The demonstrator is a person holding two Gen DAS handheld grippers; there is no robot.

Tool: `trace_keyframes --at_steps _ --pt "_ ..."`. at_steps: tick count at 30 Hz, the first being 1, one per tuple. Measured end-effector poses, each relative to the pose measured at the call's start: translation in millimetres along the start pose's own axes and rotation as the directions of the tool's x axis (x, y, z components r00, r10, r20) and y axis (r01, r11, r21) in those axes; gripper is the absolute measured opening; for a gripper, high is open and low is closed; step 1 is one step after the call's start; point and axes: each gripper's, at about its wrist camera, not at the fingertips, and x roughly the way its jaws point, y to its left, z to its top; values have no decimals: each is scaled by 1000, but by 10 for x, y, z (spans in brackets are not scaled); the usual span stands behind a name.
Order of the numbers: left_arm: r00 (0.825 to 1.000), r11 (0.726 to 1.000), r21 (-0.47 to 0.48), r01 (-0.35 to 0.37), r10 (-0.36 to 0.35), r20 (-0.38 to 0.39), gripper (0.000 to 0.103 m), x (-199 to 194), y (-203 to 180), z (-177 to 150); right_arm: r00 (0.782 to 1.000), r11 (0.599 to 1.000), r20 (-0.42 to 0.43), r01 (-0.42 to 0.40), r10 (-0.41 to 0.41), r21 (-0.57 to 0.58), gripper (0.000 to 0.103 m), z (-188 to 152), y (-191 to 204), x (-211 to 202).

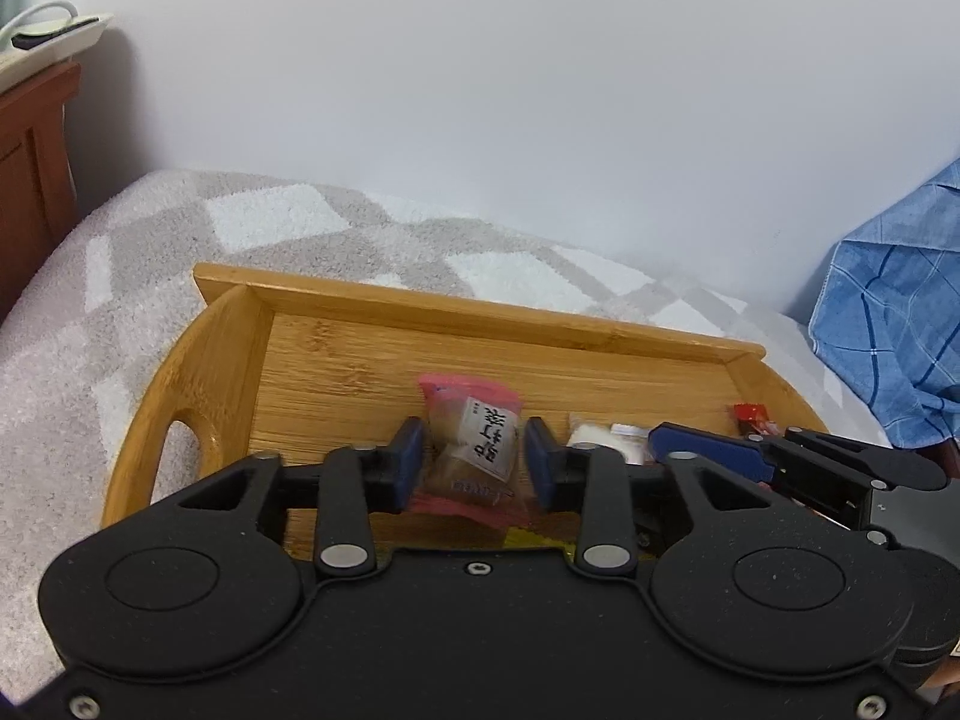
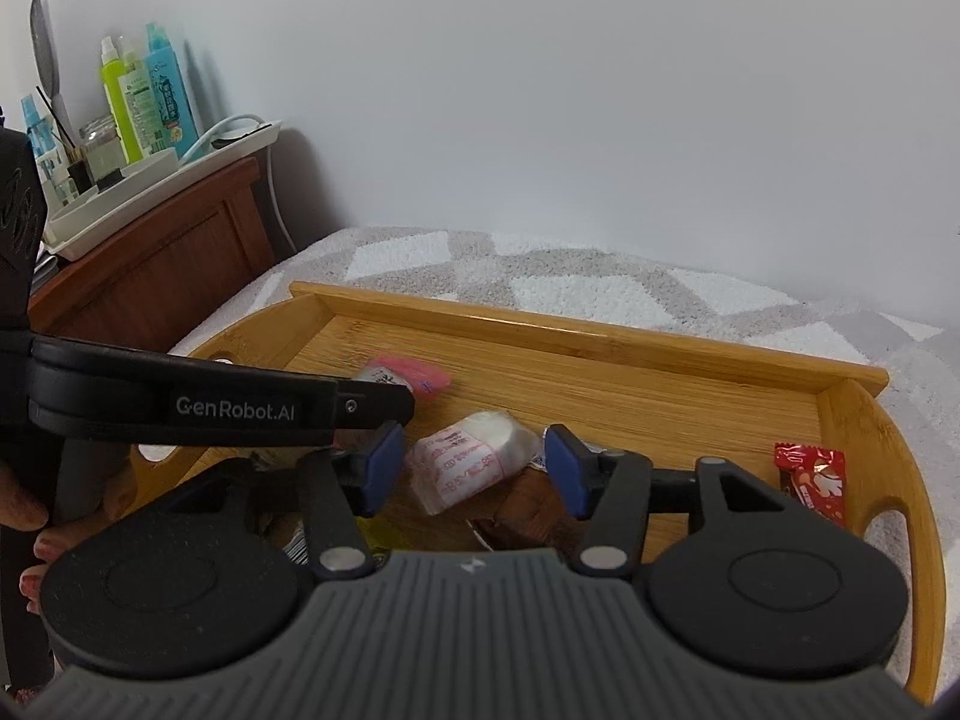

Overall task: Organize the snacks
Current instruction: 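Open the left tool over the tray while the right tool releases the white cake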

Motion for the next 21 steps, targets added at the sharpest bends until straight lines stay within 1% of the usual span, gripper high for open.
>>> trace_keyframes --at_steps 2,5,7,9,11,15,19,21 --pt "1000 1000 9 8 -8 3 44 -85 -33 3 1000 1000 11 3 -3 4 73 4 18 -66" --pt "1000 1000 18 1 -1 20 52 -273 -79 0 999 1000 27 18 -18 -3 74 28 69 -203" --pt "999 1000 21 0 0 34 55 -433 -107 -12 999 999 40 32 -32 -5 77 45 115 -318" --pt "999 1000 28 -2 0 42 62 -609 -129 -36 997 999 60 49 -48 -11 78 42 180 -457" --pt "998 999 53 -11 8 58 64 -805 -175 -74 995 998 75 61 -60 -11 80 22 253 -602" --pt "996 996 92 -20 12 85 73 -1216 -275 -178 990 996 108 89 -87 -7 82 -54 421 -899" --pt "994 993 116 -19 7 105 76 -1620 -352 -321 985 994 137 107 -107 14 84 -162 587 -1180" --pt "993 992 124 -21 6 122 79 -1803 -371 -400 981 993 154 111 -115 33 85 -237 661 -1327"
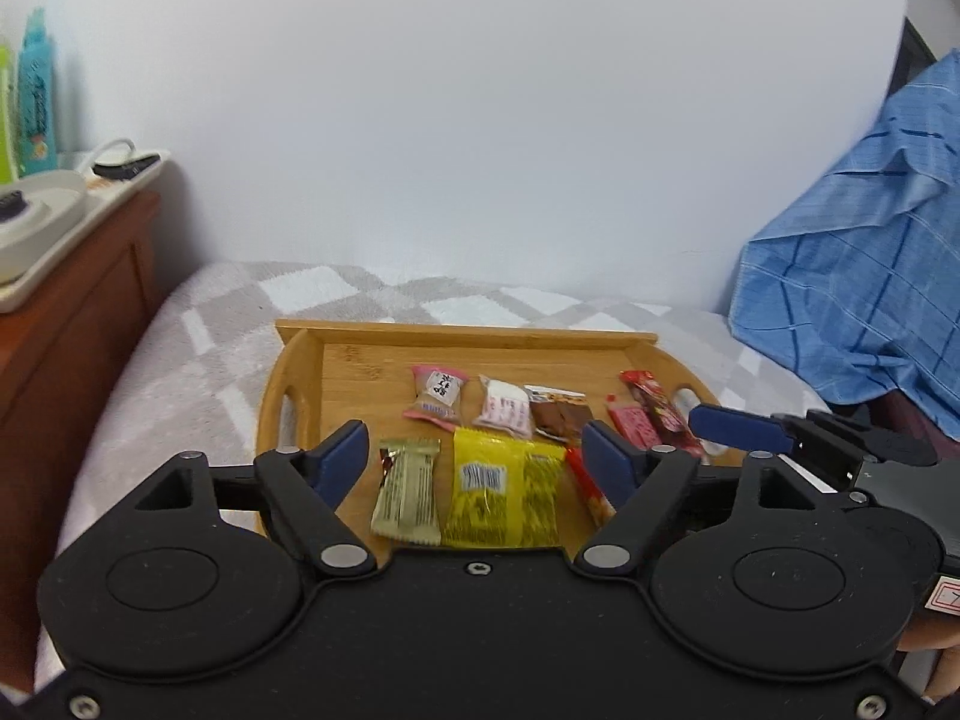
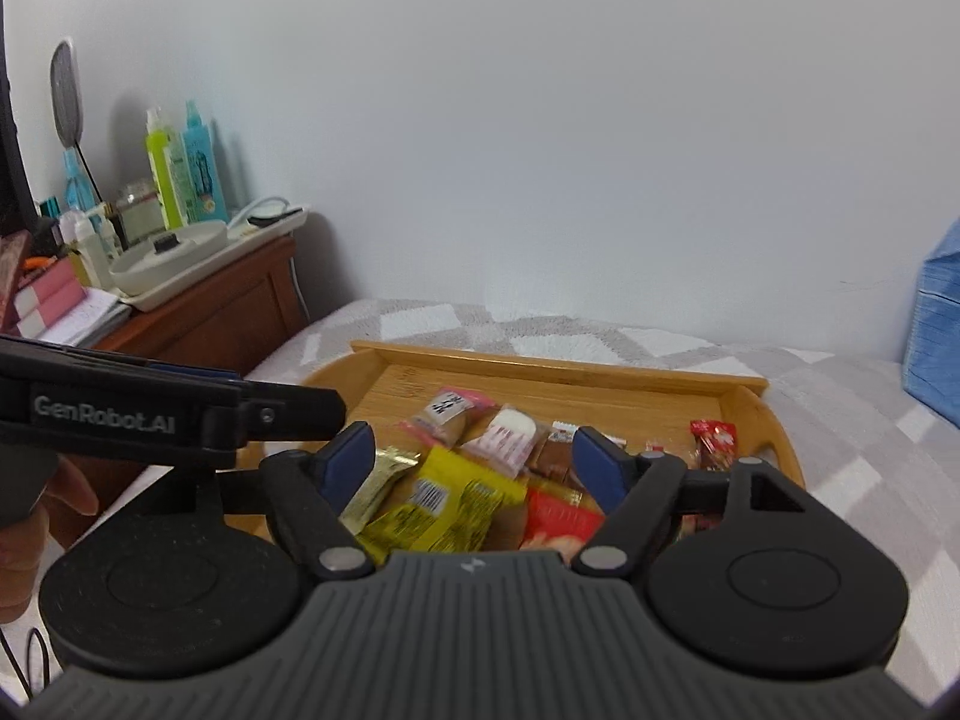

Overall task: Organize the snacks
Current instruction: 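Open the left tool over the tray while the right tool releases the white cake, then move both tools back to the remaining Biscoff and gold-dotted bar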

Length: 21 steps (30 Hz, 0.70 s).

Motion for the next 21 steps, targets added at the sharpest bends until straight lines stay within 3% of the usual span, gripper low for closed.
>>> trace_keyframes --at_steps 12,21 --pt "1000 998 55 12 -13 21 87 -740 35 -468 999 997 35 26 -29 66 89 -476 222 -701" --pt "999 995 99 7 -3 -39 93 -845 143 -879 996 996 64 52 -57 76 90 -888 480 -936"
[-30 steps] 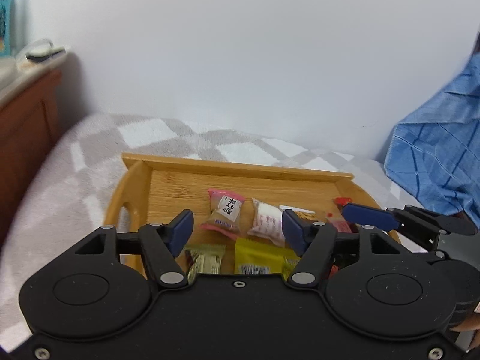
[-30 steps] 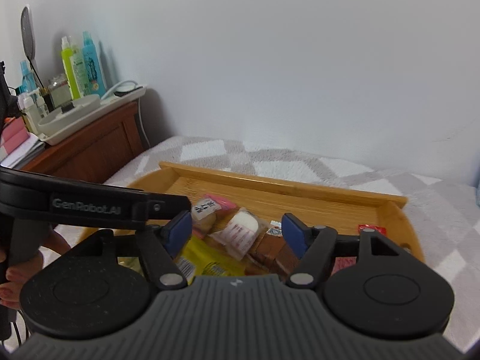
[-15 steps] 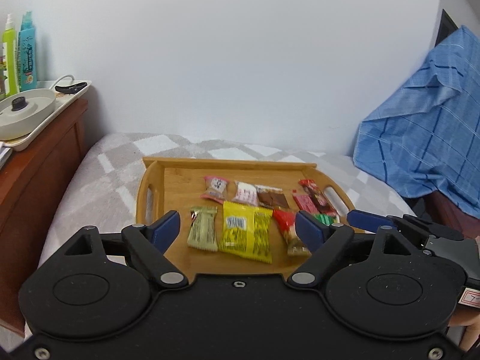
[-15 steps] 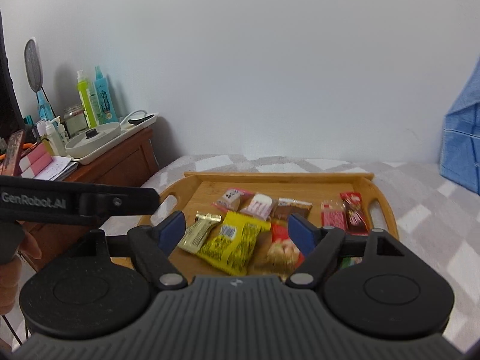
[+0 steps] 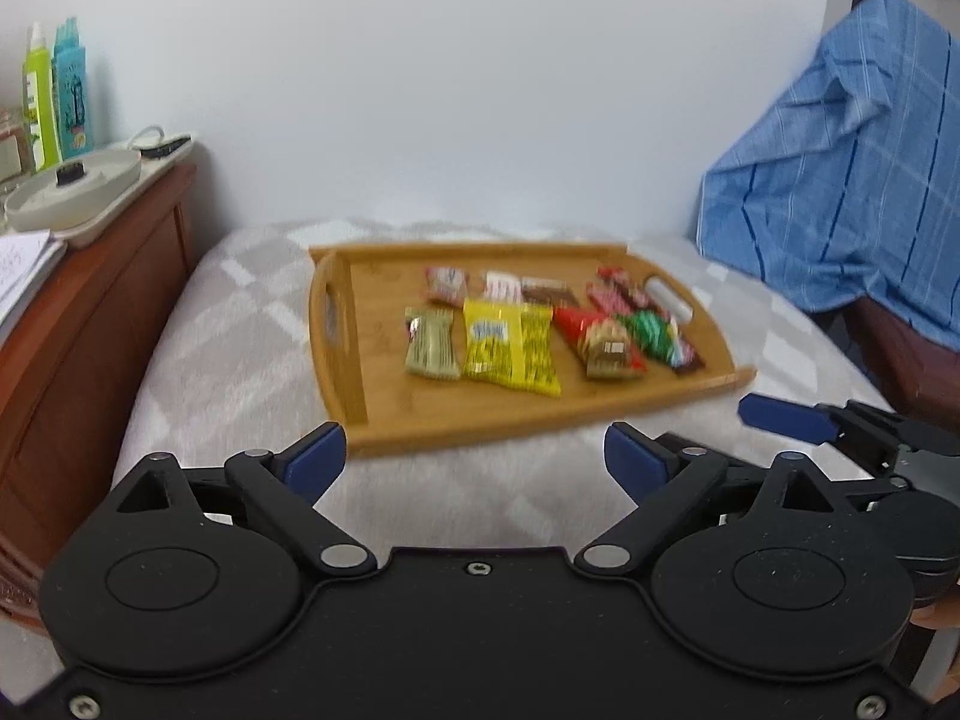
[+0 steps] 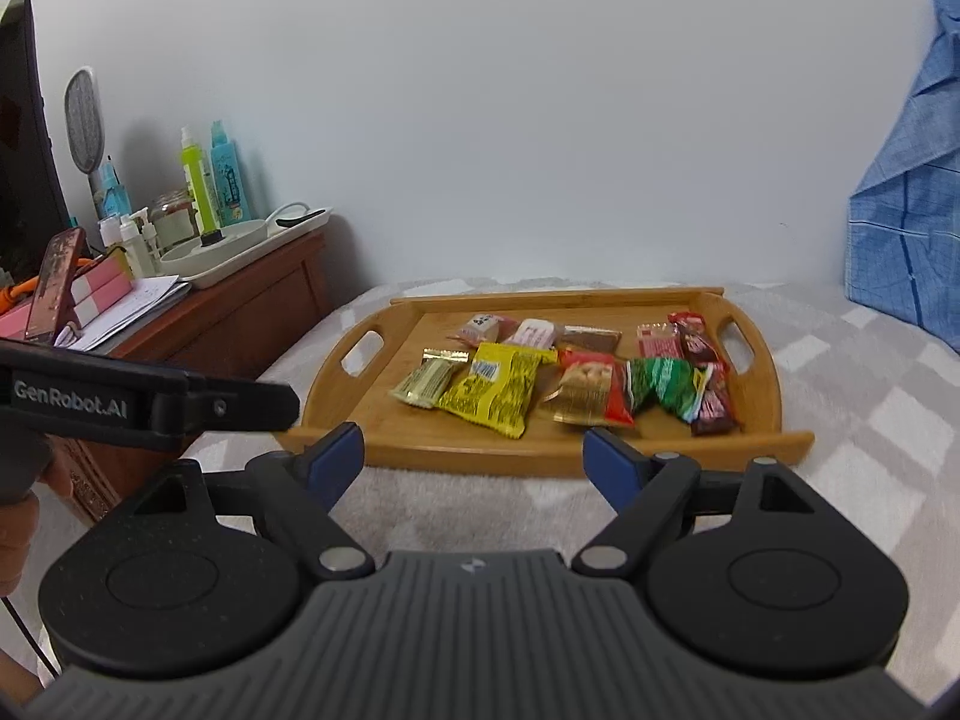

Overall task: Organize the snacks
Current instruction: 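Move both tools back to the remaining Biscoff and gold-dotted bar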

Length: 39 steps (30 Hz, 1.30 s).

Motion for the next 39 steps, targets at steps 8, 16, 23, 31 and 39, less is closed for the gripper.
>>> trace_keyframes --at_steps 8,16,23,31,39 --pt "999 998 -52 -26 24 -25 94 -9 152 -242 1000 1000 25 17 -17 10 90 -349 183 -37" --pt "997 996 -37 -82 82 -6 94 -22 295 -491 998 999 55 27 -25 -39 90 -582 378 -57" --pt "996 995 -55 -83 83 -16 94 59 395 -628 998 995 59 36 -30 -92 90 -819 547 -51" --pt "998 994 -91 -66 63 -30 94 160 552 -690 999 993 47 30 -25 -118 90 -984 675 21" --pt "995 990 -135 -28 14 -101 92 370 607 -765 1000 989 24 2 2 -148 90 -1132 801 110"
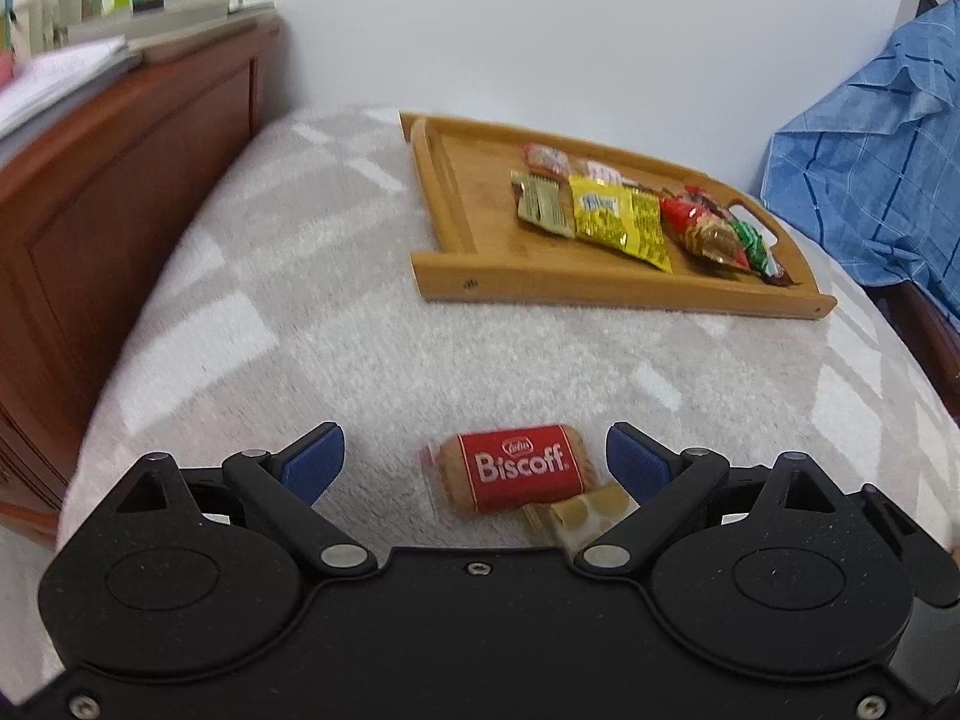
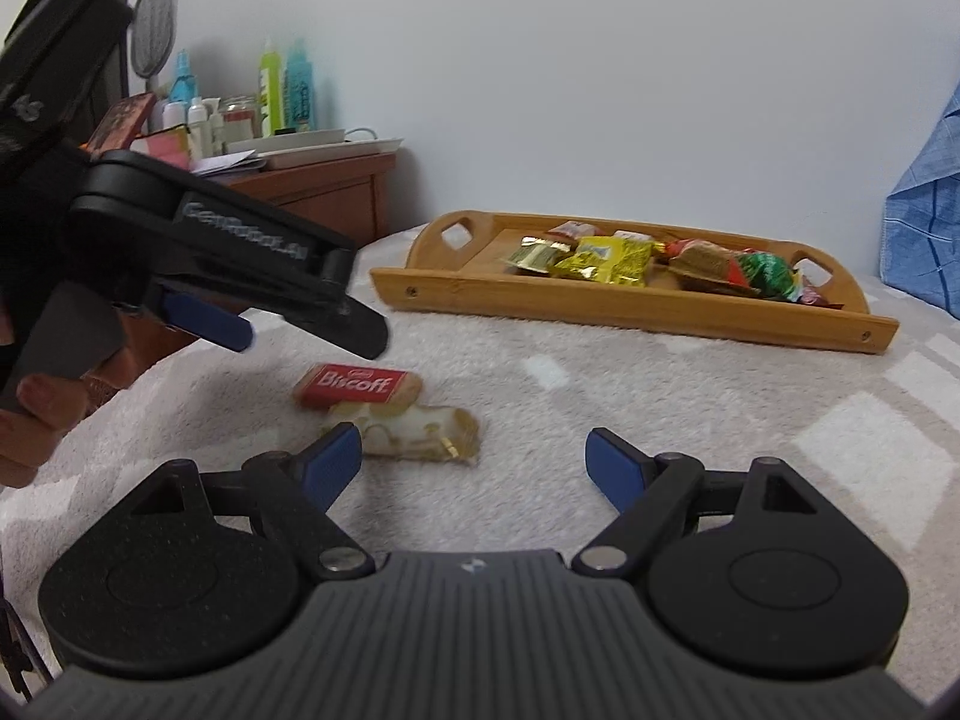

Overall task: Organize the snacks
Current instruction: 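Move both tools back to the remaining Biscoff and gold-dotted bar, then grasp the red Biscoff biscuit with the left tool while the right tool grasps the gold-dotted bar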

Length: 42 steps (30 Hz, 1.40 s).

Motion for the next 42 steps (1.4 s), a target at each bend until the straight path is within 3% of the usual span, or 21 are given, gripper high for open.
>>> trace_keyframes --at_steps 6,11,17,20,24,30,36,40,42 --pt "999 999 -8 34 -34 -41 81 118 -37 -33 1000 1000 4 -18 18 -24 90 3 96 29" --pt "999 1000 17 24 -23 -44 50 127 -102 -11 1000 999 0 -22 22 -41 90 36 166 94" --pt "998 999 0 36 -36 -42 39 99 -90 0 1000 999 -13 -24 24 -41 90 89 245 163" --pt "998 999 -19 44 -45 -44 33 74 -57 11 999 998 -26 -24 22 -51 83 96 277 179" --pt "998 999 -28 43 -44 -51 29 47 -38 8 999 999 -43 -16 14 -46 75 81 225 150" --pt "995 998 22 60 -58 -84 30 -4 -118 -63 998 999 -44 43 -44 -27 75 35 -39 21" --pt "988 985 135 105 -88 -128 34 -100 -343 -208 994 995 -52 95 -96 -19 78 7 -368 -98" --pt "995 978 192 87 -75 -71 35 -218 -479 -264 989 991 -66 135 -134 8 80 -22 -555 -169" --pt "998 972 223 67 -67 -9 44 -282 -547 -274 982 985 -73 174 -172 24 80 -24 -630 -189"
